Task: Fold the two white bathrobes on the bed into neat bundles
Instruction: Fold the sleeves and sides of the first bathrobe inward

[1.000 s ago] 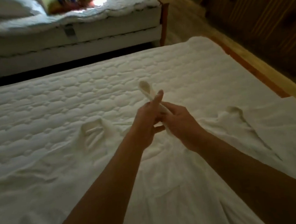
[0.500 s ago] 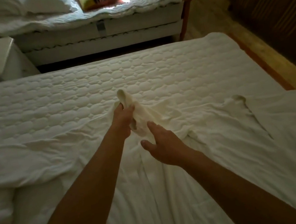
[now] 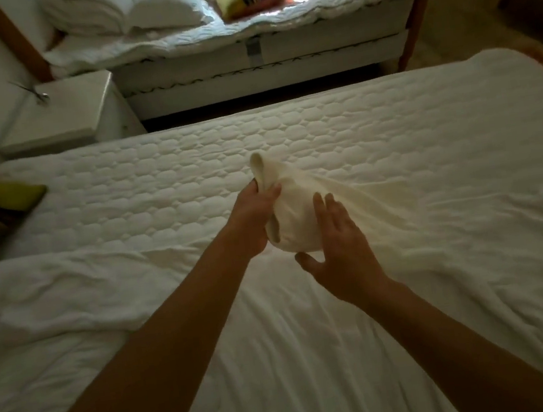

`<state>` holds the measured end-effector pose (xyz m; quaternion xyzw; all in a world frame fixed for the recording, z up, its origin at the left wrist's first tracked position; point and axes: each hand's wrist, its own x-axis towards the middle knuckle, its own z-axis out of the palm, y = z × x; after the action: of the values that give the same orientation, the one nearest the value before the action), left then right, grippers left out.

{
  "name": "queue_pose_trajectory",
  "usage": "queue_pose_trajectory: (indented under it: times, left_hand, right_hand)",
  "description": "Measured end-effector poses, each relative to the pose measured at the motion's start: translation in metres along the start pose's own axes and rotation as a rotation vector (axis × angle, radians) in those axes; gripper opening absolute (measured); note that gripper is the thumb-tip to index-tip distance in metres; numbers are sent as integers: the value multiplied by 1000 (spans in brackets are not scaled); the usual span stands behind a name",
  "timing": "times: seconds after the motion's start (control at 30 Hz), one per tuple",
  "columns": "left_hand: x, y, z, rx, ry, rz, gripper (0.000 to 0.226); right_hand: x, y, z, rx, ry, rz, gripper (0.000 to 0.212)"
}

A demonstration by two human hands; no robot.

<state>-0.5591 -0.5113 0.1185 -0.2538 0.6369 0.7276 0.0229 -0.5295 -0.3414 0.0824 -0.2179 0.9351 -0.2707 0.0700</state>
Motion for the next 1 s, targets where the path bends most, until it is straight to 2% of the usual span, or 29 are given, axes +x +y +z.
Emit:
queue_pose_trajectory:
  times: [0.13,0.23,0.33,0.43,0.57,0.67,0.83,0.93,1.0]
  left_hand:
    - [5,7,-89,23,22,-24,35]
    - [2,16,-165,77,81,-27,37]
    - [-1,16,-234,111,133,-30,37]
    - [-6,7,-301,152,201,-31,35]
    - [-12,-8,-385,156,315,-31,33]
    - [-12,-32,-437,140,399,-69,31]
    - [-17,-88,-473,234,531,-124,30]
    - [-21,-95,-468,402,584,-49,19]
    - [-26,-95,-464,587,650,38,22]
  right_hand:
    - [42,-63,68,13,72,-147,106]
    - [59,-120,114,10,59,-242,109]
    - [69,-175,157,91,70,-298,99]
    - [74,-222,208,147,-22,-343,88]
    - [86,-277,266,185,-155,-446,90]
    - [87,-308,303,228,-270,-451,87]
    - [84,-307,351,-53,-581,-479,90]
    - [86,-301,352,-66,-615,-515,94]
    - [85,-299,345,-37,-603,-554,94]
